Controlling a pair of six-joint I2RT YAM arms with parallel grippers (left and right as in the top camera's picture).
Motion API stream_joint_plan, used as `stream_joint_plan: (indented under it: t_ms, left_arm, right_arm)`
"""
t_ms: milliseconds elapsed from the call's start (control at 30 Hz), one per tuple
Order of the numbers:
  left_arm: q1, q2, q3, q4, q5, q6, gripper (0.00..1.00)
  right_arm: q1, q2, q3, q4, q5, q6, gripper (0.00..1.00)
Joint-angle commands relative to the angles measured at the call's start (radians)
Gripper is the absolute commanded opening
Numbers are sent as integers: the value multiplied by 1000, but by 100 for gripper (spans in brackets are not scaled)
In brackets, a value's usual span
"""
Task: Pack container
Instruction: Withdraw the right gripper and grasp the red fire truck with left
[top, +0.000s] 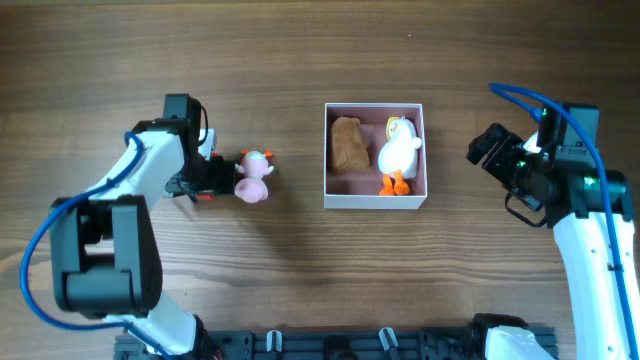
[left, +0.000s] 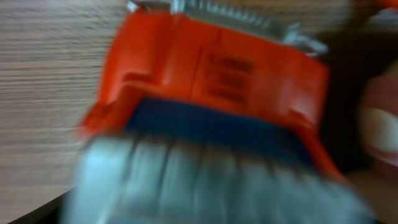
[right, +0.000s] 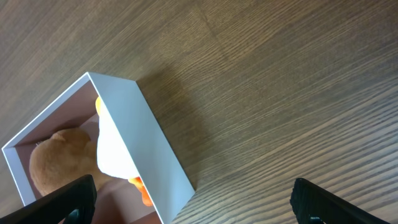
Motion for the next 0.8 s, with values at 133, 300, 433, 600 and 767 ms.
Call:
stream_joint_plan:
  t_ms: [133, 300, 433, 600, 767]
  left_arm:
    - [4, 34, 13, 13, -3, 18, 74]
    - [4, 32, 16, 5, -3, 18, 53]
    - [3, -10, 64, -61, -2, 7, 50]
    - [-6, -135, 273, -272, 19, 7, 49]
    - [-96, -256, 414, -312, 203, 14, 48]
  right_arm:
    - [-2, 5, 8, 0, -12, 11, 100]
    - [-2, 5, 8, 0, -12, 11, 99]
    - [-2, 5, 8, 0, -12, 11, 99]
    - [-2, 5, 8, 0, -12, 11, 99]
    - [-2, 5, 8, 0, -12, 11, 99]
